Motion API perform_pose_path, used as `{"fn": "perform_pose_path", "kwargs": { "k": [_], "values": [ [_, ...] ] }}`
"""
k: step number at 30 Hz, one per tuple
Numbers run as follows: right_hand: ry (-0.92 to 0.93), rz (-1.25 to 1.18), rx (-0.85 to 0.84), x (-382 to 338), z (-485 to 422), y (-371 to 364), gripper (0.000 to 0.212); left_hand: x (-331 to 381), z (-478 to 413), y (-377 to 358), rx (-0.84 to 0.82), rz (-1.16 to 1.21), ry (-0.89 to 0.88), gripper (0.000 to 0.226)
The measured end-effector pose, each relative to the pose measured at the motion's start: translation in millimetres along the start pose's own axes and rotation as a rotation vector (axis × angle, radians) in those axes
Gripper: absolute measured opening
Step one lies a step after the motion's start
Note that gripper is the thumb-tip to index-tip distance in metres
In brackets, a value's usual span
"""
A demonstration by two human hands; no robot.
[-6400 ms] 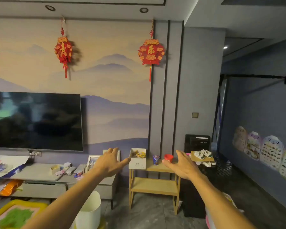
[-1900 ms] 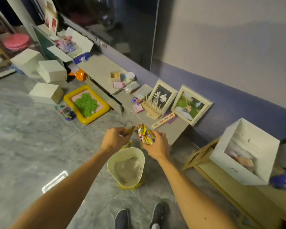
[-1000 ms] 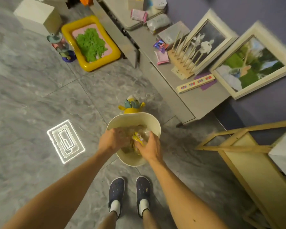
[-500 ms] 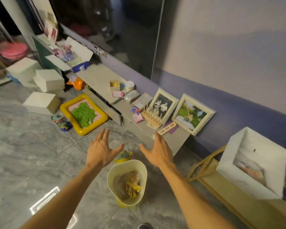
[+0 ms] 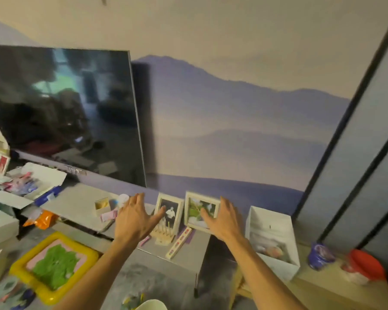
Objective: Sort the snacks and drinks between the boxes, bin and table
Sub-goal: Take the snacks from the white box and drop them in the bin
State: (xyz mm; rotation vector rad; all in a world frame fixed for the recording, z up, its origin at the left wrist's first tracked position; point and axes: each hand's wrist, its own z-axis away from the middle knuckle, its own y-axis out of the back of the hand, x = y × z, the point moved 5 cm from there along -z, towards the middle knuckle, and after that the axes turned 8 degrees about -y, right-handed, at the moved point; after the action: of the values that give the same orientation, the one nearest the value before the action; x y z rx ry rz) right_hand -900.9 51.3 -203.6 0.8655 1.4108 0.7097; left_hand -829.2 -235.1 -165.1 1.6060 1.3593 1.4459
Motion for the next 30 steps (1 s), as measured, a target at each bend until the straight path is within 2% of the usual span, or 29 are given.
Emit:
{"fn": "perform_pose_path", "kwargs": {
  "k": [3,5,15,18,21,26,30],
  "values": [
    [-0.077,0.008,0.062,49,-4,31,0.101,57,-11,-23,-0.058,0.032,-0.085,0.110],
    [-0.146,-0.024,0.061,84,-10,46,0.099,93,-15,-45,-0.105,0.061,-0.111,0.115],
    [-0.393,-0.155,0.107,242,-56,112,0.098,267,-33,-156,-0.307,0.092,-0.288,0.106],
    [-0.422,-0.121,0.085,266,-56,122,0.085,297,-34,-187,-0.387,0.079,-0.301,0.110],
    [-0.445,-0.084,0.033,292,-61,121,0.075,318,-38,-222,-0.474,0.067,-0.314,0.108],
    [-0.519,-0.091,-0.063,328,-83,87,0.082,340,-50,-287,-0.610,0.085,-0.340,0.097],
    [-0.530,-0.117,-0.178,368,-117,24,0.091,336,-61,-364,-0.763,0.107,-0.397,0.094]
  ]
}}
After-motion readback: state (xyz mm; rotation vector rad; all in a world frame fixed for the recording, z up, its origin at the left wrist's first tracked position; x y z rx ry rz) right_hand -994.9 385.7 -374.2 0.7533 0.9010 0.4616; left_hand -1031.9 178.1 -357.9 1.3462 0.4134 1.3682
